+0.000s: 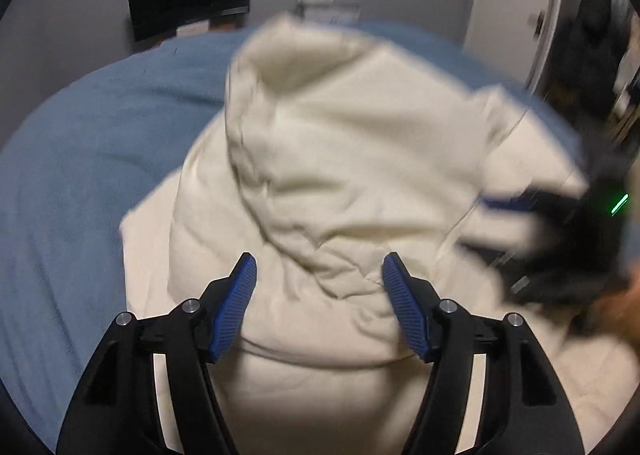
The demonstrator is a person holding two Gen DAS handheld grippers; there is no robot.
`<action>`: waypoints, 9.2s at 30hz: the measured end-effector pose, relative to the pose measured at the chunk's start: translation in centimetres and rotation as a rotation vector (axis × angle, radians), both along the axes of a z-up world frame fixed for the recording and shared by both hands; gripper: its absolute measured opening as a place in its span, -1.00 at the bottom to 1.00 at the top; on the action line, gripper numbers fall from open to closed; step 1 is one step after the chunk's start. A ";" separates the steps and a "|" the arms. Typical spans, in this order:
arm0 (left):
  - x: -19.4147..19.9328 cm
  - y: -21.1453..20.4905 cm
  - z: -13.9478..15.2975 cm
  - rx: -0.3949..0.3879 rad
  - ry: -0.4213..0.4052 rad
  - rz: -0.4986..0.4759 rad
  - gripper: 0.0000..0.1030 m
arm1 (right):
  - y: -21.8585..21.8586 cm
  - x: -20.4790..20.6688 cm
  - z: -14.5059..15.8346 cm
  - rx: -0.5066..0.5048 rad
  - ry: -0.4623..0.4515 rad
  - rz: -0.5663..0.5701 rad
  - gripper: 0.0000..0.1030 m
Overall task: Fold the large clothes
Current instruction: 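Fold the hood down onto the jacket front, then open the left tool, then move both tools to the tan hem band of the jacket, then grasp the tan hem with both tools and lift it, then fold the hem up over the jacket toward the hood, then open both tools, then press both tools along the folded tan hem edge to flatten it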
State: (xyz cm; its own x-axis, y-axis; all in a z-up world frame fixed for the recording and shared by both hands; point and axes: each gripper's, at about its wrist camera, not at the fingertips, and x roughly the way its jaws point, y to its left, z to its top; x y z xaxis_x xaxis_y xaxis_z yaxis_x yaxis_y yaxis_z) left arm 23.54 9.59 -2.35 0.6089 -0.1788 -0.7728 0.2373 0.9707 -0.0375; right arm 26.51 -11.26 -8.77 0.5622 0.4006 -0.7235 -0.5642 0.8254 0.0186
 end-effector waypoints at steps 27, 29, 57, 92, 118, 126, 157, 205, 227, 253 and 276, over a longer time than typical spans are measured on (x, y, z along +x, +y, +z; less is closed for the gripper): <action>-5.1 -0.5 4.5 0.005 0.001 0.023 0.82 | -0.6 -4.5 8.3 0.021 -0.034 -0.062 0.64; -6.5 -0.3 5.8 0.003 -0.008 0.038 0.85 | -1.7 -6.0 9.6 0.032 -0.048 -0.069 0.74; -27.8 -4.1 13.9 0.077 0.032 0.127 0.87 | -22.1 -30.7 15.7 0.089 0.022 -0.317 0.78; -37.3 1.1 11.0 -0.146 0.269 0.191 0.37 | -27.0 -37.3 10.1 0.040 0.357 -0.305 0.58; -36.4 1.3 10.4 -0.161 0.212 0.164 -0.60 | -25.9 -34.2 8.9 0.135 0.347 -0.319 -0.75; -35.6 1.1 13.3 -0.183 0.124 0.129 -0.65 | -25.0 -33.2 14.7 0.136 0.179 -0.278 -0.81; -7.7 8.3 16.4 -0.245 0.027 0.223 -0.69 | -21.5 -3.4 19.0 0.204 0.077 -0.396 -0.83; -11.5 6.3 9.1 -0.126 0.071 0.204 0.87 | -16.0 -6.2 8.1 0.120 0.167 -0.305 0.44; -9.0 -1.7 3.9 0.001 0.032 0.179 0.89 | -10.0 -7.3 4.8 0.022 0.042 -0.269 0.88; 9.2 0.9 2.0 0.042 0.196 0.237 0.90 | -6.5 8.8 2.1 -0.007 0.257 -0.294 0.88; 9.4 0.1 -0.2 0.066 0.206 0.234 0.91 | -5.1 9.5 -0.4 -0.057 0.223 -0.308 0.89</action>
